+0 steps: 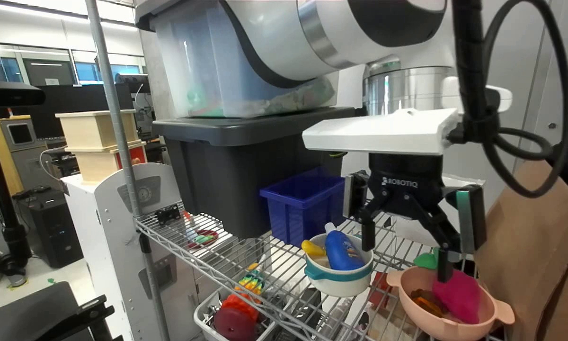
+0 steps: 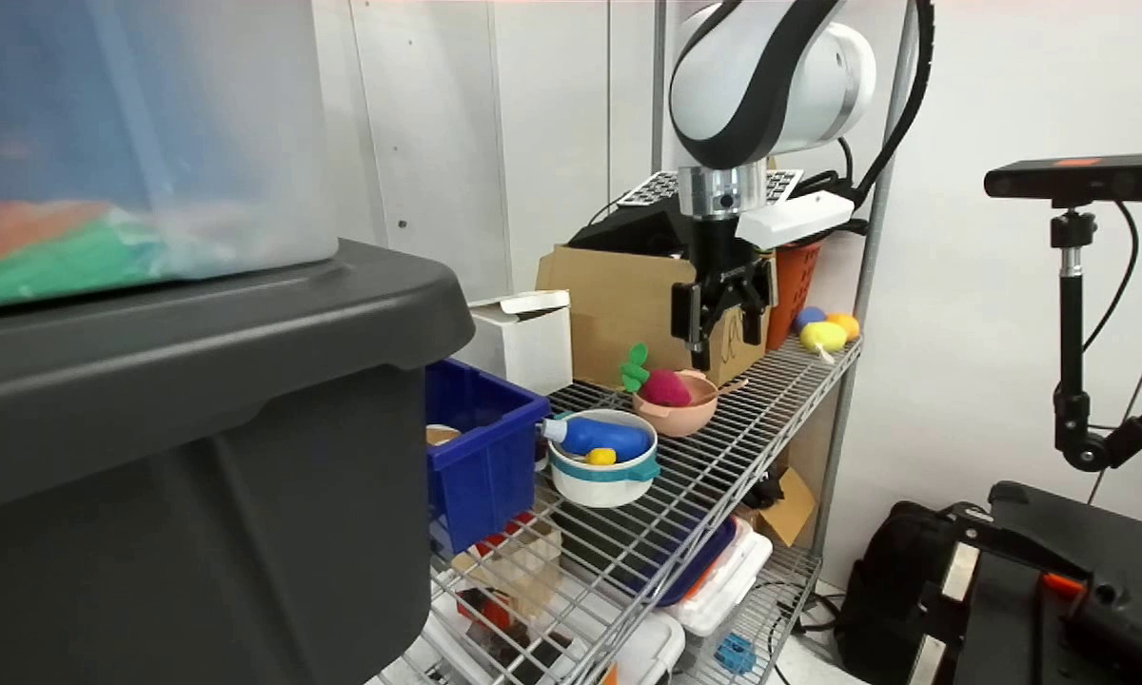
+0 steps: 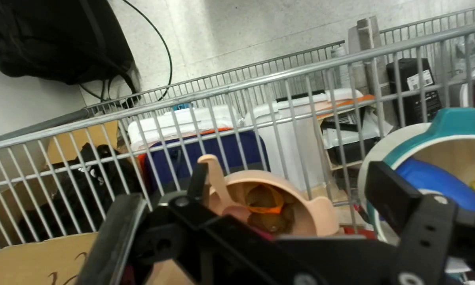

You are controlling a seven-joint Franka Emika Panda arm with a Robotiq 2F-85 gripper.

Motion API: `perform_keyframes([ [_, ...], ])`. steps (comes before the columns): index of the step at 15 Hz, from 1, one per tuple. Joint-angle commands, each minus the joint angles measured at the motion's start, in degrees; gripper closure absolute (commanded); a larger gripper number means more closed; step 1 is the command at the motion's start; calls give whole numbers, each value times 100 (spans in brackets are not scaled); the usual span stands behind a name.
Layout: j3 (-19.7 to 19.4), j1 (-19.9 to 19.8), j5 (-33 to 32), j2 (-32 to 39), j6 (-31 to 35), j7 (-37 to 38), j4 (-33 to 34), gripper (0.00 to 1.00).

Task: Remove the spoon from the bowl

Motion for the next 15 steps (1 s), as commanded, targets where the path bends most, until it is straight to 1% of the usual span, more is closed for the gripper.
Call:
perform_keyframes([
  [1,-92,-87,33,270,-105,115,436,0],
  [3,-190,-65,-40,398,10,267,474,0],
  [6,-264,-43,-62,621,1,429,607,0],
  [10,-416,36,-148,1008,62,837,902,0],
  [15,-459,40,-137,1351,-36,1021,1215,0],
])
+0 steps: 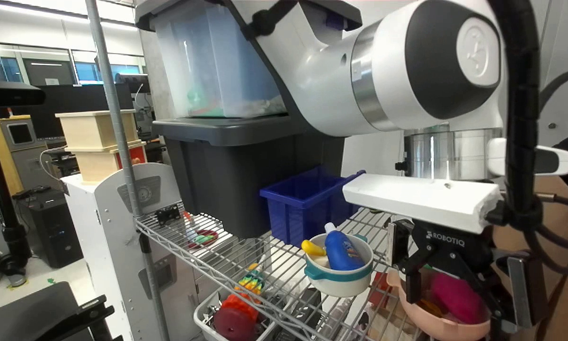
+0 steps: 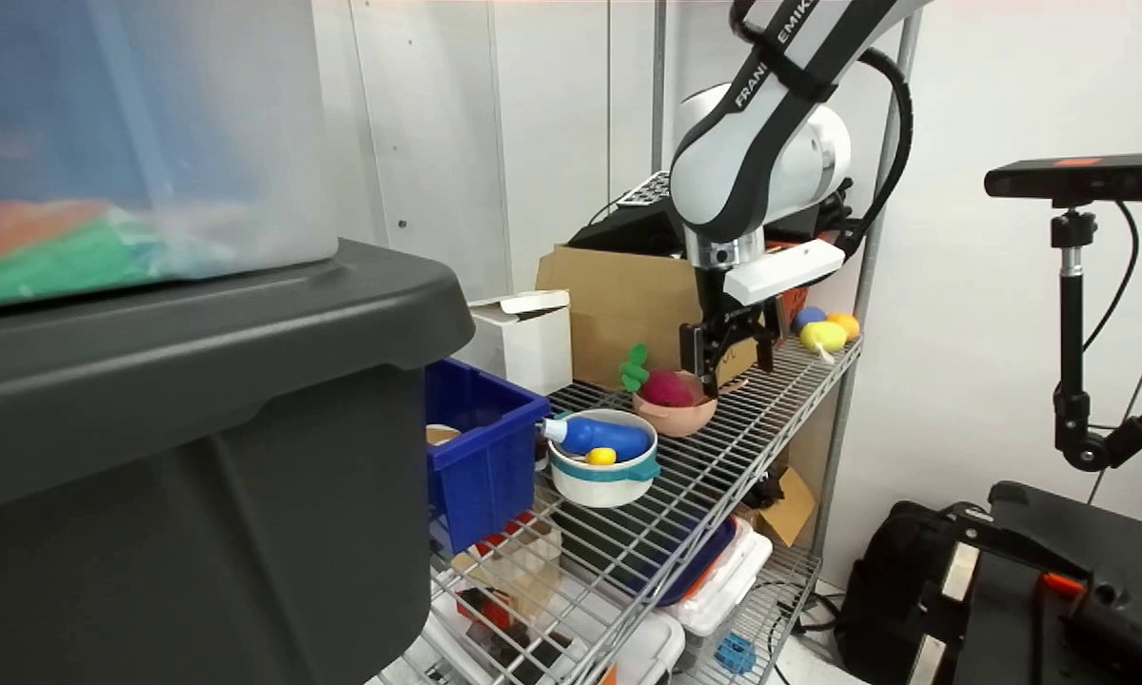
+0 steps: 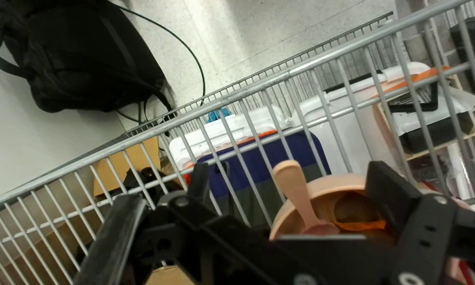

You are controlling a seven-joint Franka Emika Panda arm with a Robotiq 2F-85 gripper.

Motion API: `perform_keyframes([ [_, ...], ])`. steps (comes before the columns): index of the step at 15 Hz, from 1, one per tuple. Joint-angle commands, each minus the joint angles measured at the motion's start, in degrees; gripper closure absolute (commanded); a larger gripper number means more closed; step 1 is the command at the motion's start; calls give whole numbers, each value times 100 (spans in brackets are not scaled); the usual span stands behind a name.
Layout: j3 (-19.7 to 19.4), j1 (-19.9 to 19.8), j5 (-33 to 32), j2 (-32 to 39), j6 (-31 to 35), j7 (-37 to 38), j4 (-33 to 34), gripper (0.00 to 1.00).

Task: Remove the spoon from the bowl

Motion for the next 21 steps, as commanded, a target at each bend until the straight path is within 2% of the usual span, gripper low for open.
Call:
perform_keyframes([
  [1,-89,67,-38,298,-67,165,359,0],
  [3,-71,56,-21,380,-89,155,434,0],
  [4,-64,54,-16,419,-97,147,464,5],
  [5,-64,60,-18,448,-89,149,477,26],
  [7,-55,62,-10,482,-93,138,517,32],
  [11,-42,69,1,507,-91,130,551,64],
  [16,-41,75,4,490,-87,125,550,99],
  [21,-28,59,19,455,-74,100,537,100],
])
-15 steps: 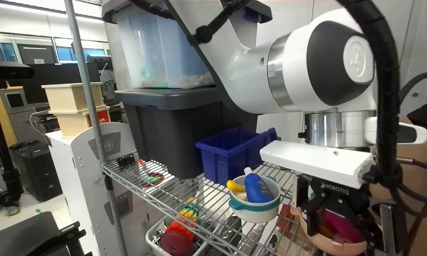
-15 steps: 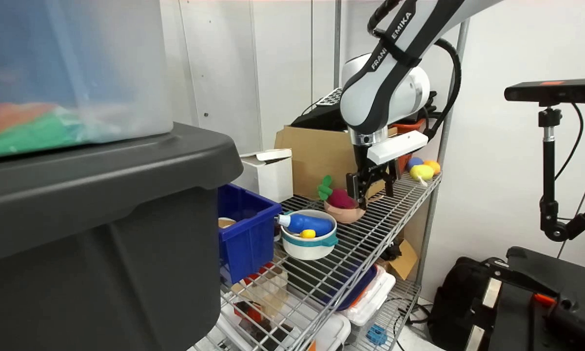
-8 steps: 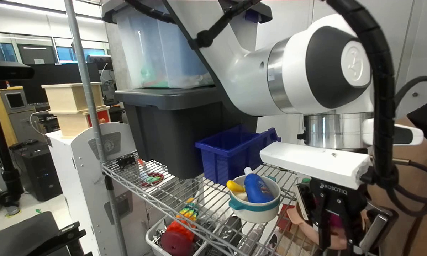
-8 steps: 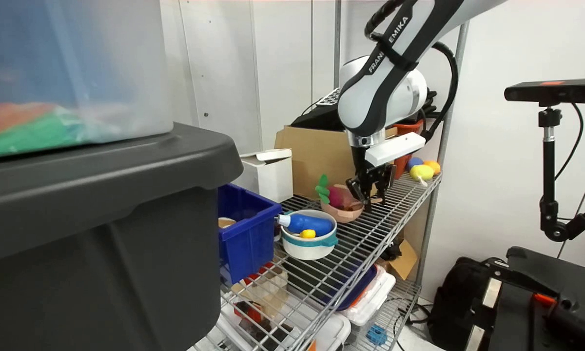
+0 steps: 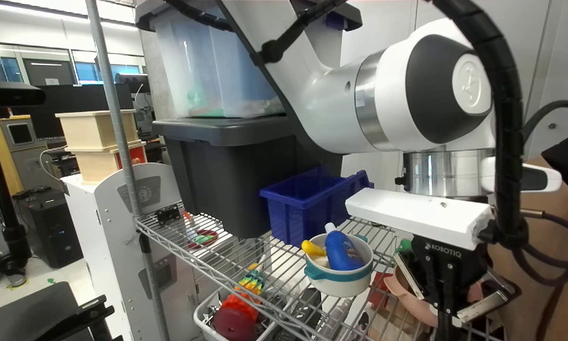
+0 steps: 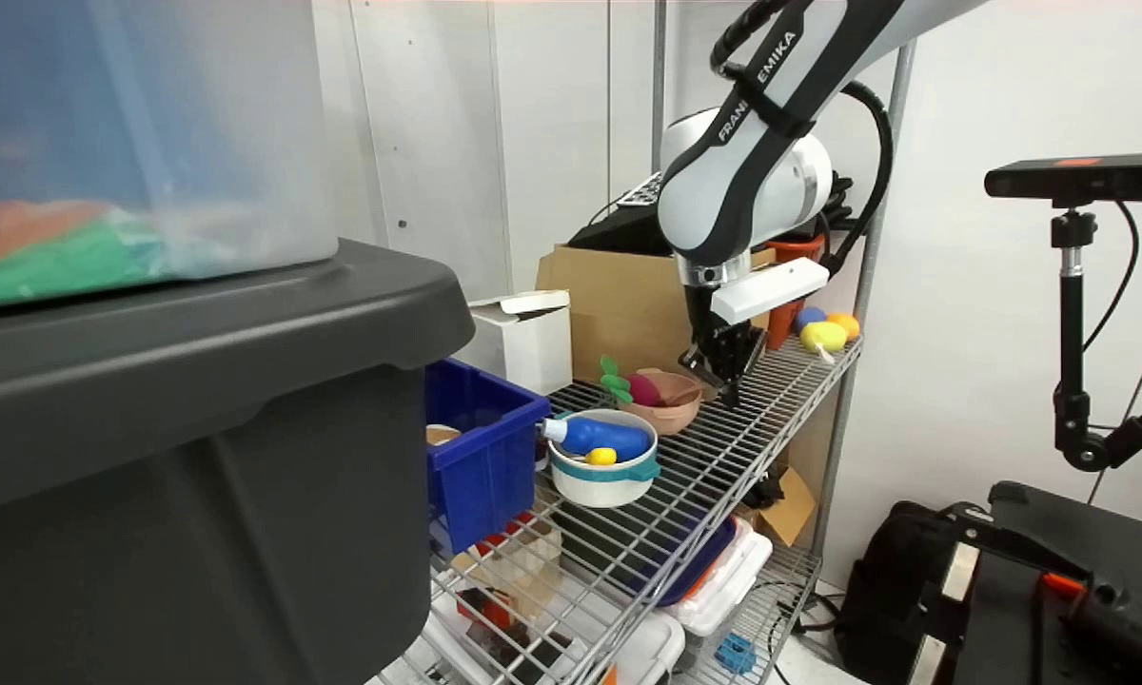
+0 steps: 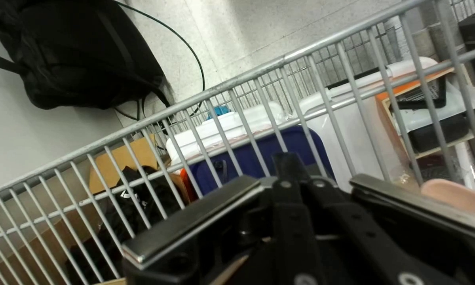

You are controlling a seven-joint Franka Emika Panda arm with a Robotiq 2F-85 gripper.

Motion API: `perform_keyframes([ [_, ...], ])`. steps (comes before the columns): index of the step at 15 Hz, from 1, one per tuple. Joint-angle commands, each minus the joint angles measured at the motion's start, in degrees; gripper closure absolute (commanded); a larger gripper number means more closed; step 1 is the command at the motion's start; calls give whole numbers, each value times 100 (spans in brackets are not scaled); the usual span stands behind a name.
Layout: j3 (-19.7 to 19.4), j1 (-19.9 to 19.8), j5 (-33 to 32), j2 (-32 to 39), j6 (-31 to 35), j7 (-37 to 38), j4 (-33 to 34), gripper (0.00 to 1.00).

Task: Remove the spoon from the bowl

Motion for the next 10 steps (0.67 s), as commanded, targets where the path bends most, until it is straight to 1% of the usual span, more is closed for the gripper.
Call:
perform_keyframes([
  [1,-12,17,20,27,-70,9,129,100],
  [7,49,-24,67,-147,-70,-90,51,100],
  [8,53,-28,72,-162,-75,-94,58,74],
  [9,59,-35,80,-174,-89,-100,69,73],
  [10,61,-38,84,-184,-92,-99,74,68],
])
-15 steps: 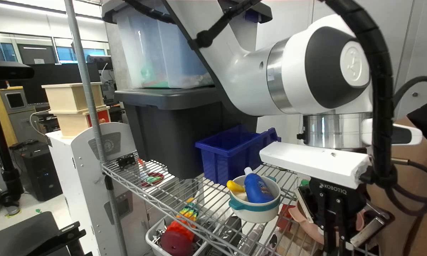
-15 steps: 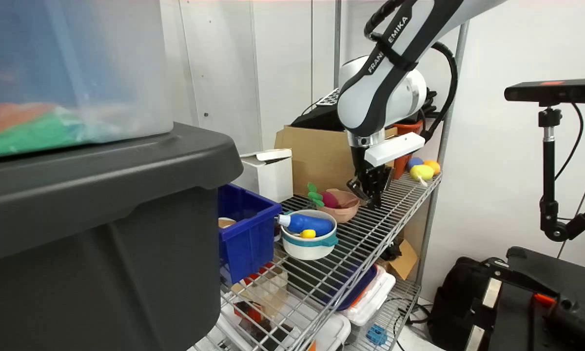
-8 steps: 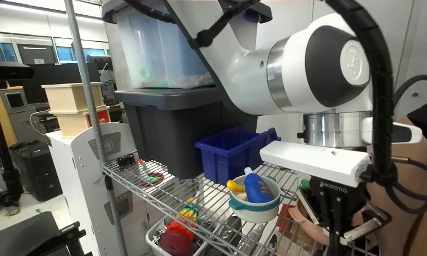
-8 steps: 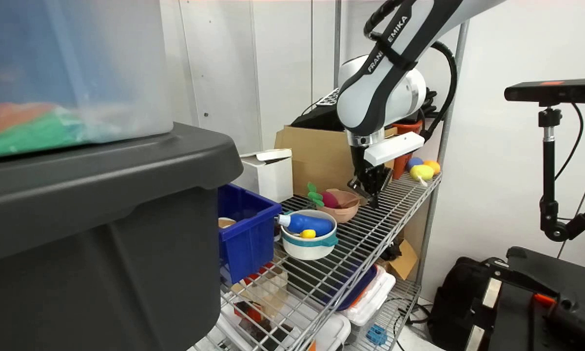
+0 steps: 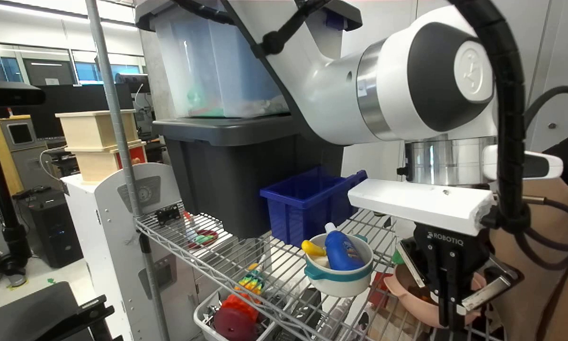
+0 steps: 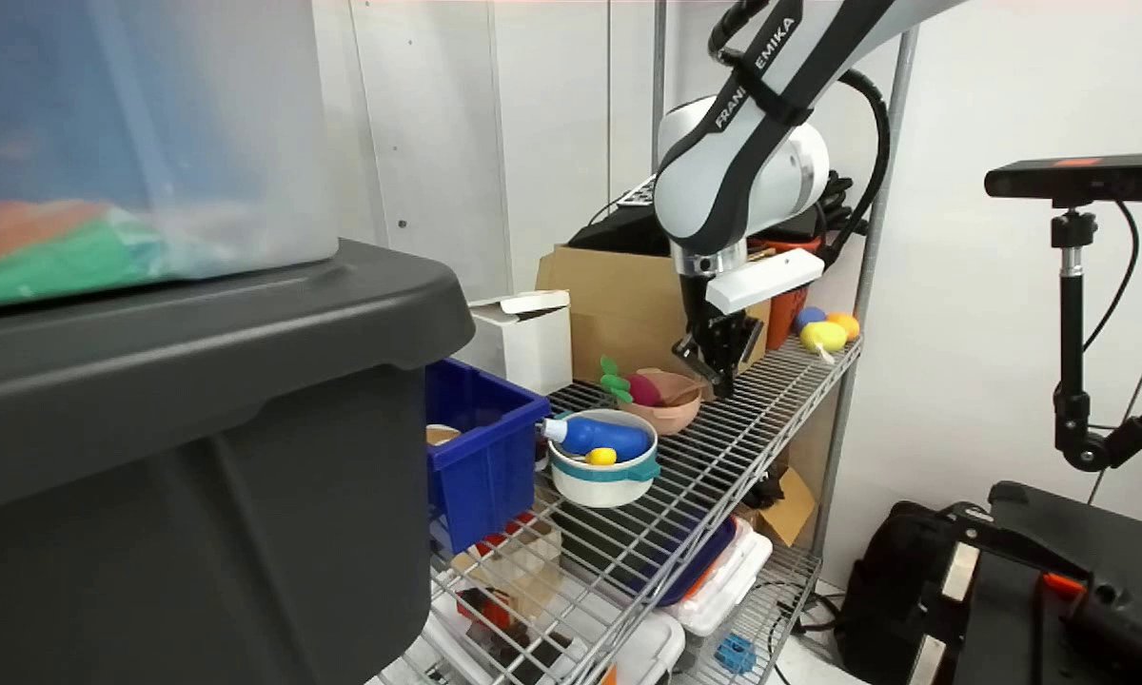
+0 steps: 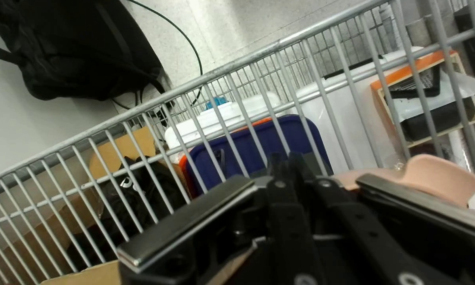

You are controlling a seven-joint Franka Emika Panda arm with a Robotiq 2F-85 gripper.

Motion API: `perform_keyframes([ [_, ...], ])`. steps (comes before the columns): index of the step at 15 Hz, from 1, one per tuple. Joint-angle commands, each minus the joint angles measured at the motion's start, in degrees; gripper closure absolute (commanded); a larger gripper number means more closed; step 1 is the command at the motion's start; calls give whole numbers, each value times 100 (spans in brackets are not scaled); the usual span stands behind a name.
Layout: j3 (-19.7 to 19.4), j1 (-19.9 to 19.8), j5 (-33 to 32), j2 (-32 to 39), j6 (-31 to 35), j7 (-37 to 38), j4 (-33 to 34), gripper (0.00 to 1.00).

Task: Remove the spoon from the bowl

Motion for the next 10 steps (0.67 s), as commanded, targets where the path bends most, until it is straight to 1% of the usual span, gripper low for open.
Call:
perform_keyframes([
  [1,48,-38,73,-133,-95,-95,6,60],
  [9,58,-43,64,-233,-88,-151,-54,2],
  [10,60,-45,66,-249,-92,-159,-57,0],
])
